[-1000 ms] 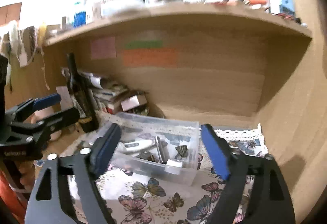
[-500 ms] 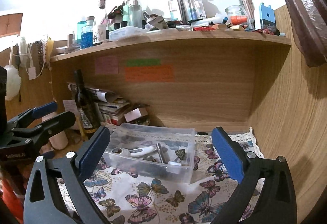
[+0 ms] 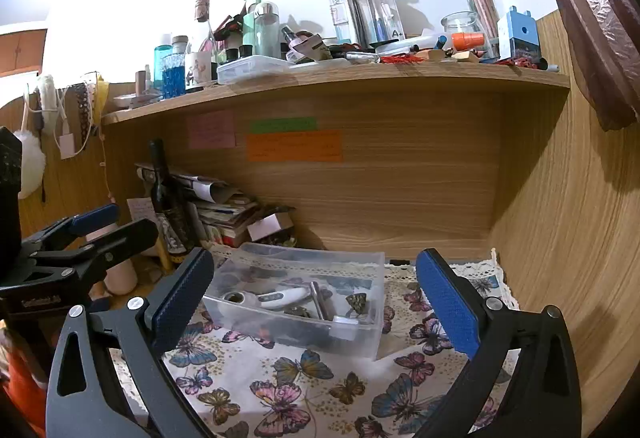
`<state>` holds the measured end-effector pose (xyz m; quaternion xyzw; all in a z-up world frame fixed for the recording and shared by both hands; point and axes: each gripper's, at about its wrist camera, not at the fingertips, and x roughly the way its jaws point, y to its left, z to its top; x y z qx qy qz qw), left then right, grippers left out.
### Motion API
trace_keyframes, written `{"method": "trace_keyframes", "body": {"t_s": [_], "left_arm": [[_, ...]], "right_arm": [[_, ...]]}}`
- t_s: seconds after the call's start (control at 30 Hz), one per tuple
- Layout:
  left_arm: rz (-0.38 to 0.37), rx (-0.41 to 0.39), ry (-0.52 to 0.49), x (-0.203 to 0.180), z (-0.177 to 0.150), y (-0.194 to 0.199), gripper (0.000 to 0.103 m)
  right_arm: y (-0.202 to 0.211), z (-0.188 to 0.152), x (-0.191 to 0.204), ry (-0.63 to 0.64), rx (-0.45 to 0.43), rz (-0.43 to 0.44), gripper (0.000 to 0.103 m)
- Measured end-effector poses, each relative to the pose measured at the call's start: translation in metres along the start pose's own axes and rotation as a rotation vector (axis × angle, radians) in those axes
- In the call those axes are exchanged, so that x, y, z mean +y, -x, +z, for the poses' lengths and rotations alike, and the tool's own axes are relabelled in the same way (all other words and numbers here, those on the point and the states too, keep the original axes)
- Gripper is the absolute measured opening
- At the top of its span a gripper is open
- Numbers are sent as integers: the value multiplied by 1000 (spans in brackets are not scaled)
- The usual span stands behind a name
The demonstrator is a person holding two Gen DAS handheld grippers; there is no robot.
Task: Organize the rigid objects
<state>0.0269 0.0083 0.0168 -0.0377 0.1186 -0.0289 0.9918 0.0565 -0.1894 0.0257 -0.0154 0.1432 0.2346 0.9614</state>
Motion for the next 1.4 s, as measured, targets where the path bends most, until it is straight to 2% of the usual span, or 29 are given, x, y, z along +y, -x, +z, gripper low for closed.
{"method": "trace_keyframes", "body": {"t_s": [0.87, 1.13, 1.4], "left_arm": [[7, -4, 19, 4, -2, -1, 103], [-1, 19, 40, 5, -2, -4, 103], [10, 6, 17, 2, -2, -4, 103]], "right_arm": [[-1, -1, 1, 12, 0, -2, 103], [-1, -1, 3, 15, 1, -3, 103], [-4, -2, 0, 11, 6, -5, 103]]}}
